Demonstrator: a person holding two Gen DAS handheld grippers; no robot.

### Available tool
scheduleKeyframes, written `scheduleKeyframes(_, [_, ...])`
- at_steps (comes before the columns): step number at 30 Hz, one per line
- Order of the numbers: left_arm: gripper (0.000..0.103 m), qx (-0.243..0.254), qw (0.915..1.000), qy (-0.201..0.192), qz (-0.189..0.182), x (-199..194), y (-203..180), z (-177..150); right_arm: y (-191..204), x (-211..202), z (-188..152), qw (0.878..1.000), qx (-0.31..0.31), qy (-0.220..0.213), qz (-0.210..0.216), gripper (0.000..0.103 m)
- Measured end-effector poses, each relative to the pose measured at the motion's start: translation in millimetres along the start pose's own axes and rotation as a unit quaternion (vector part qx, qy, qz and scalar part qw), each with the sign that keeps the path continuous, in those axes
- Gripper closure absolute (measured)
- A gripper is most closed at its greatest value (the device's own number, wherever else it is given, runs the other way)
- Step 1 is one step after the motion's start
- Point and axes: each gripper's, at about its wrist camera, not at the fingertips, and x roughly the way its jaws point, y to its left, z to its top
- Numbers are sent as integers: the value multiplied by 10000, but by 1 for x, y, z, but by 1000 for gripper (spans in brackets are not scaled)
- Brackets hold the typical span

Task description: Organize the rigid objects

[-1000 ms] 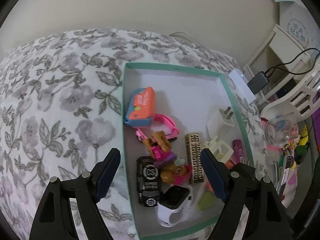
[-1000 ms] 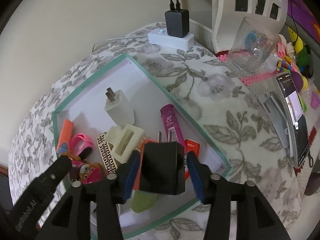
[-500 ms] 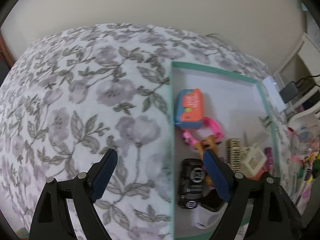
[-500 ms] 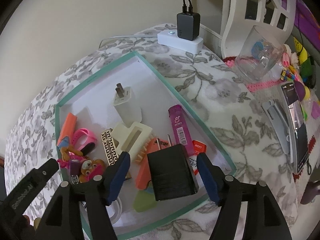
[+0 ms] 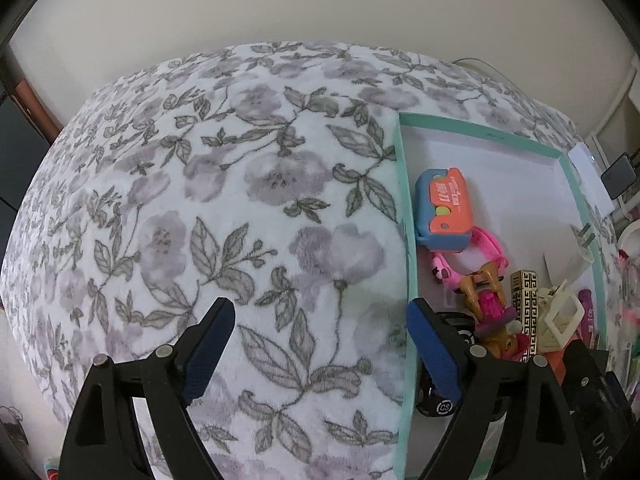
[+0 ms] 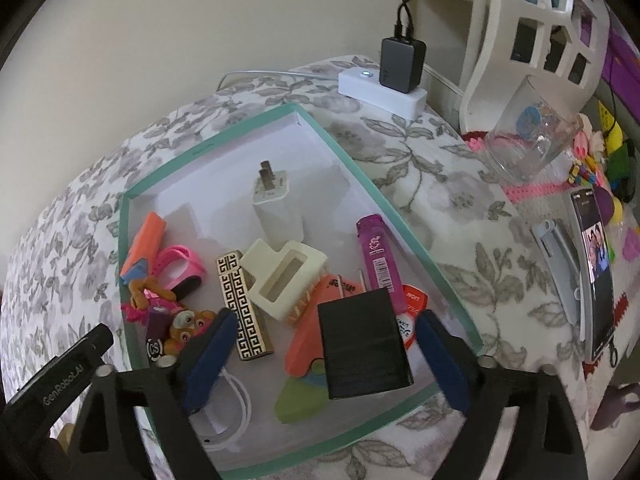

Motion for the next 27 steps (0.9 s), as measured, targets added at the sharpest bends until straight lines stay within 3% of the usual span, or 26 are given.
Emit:
scheduleKeyframes(16, [14, -240, 9996, 46, -153, -4, 20, 0, 16, -9, -9, 9995, -298, -125, -3, 0])
scheduleKeyframes(27, [14, -12, 9995, -60, 315, -26, 47, -7, 30, -30, -24, 9990, -396, -188, 131, 0])
